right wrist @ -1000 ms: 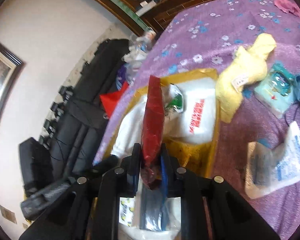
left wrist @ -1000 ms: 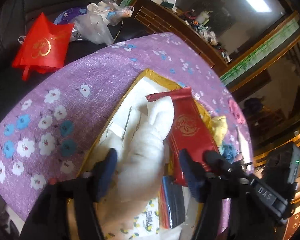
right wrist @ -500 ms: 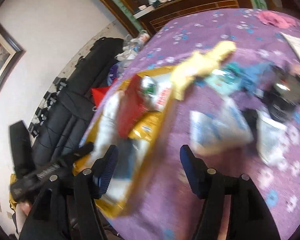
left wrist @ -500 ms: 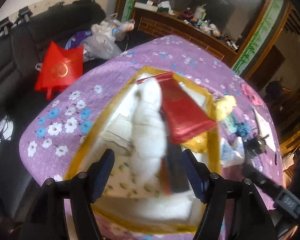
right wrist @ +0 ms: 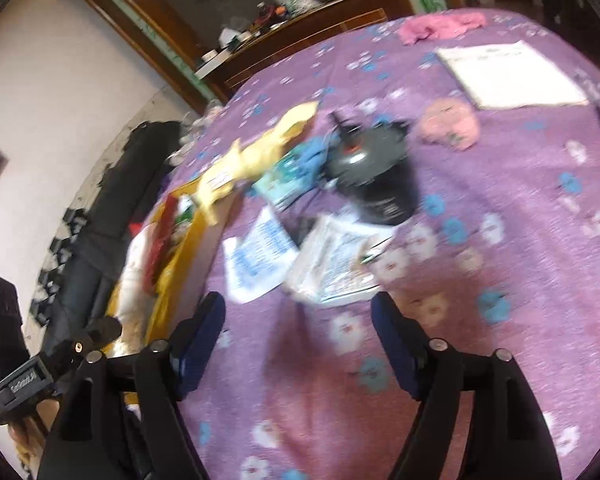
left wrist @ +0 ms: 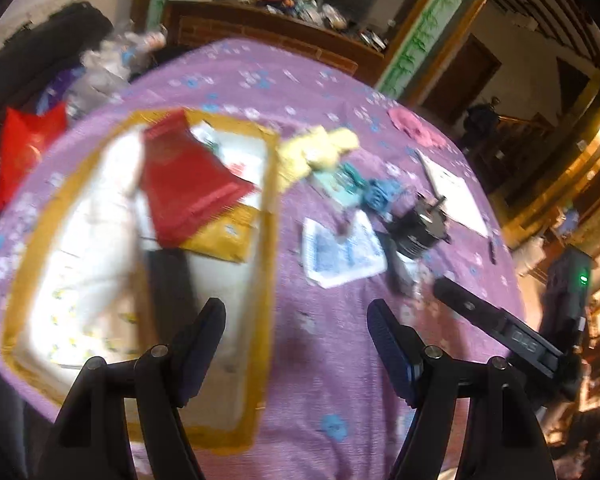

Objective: Organize soft objects
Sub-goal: 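Open both tools to drop the plush toy and red packet into the tray, then grasp the white desiccant packet with the left tool while the right grasps a white paper packet, then lower both packets into the tray and open both tools, then grasp the yellow cloth with the left tool while the right grasps the pink fuzzy ball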

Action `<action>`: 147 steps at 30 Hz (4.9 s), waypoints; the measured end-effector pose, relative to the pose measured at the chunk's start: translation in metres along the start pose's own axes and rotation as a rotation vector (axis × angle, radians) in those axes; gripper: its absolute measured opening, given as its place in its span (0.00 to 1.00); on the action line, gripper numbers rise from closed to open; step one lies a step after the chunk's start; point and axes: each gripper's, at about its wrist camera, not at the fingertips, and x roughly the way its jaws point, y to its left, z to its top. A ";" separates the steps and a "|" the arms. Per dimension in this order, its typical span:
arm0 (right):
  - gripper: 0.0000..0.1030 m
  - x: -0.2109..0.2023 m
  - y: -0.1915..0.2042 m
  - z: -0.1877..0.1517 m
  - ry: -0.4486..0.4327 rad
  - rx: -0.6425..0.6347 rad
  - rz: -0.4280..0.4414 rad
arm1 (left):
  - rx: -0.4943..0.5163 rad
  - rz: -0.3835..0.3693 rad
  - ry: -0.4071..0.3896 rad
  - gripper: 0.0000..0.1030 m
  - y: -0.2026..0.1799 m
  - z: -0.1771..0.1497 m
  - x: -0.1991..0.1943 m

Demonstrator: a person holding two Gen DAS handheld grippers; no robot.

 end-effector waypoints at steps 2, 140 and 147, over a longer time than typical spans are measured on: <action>0.77 0.009 -0.005 0.008 0.013 -0.004 -0.012 | -0.003 -0.033 0.036 0.74 -0.005 0.004 0.008; 0.80 0.007 0.068 -0.017 0.017 -0.223 0.152 | -0.018 -0.102 -0.325 0.99 0.034 -0.038 -0.090; 0.80 0.017 0.019 -0.009 0.031 -0.113 0.031 | -0.012 0.012 -0.368 0.99 0.002 -0.011 -0.064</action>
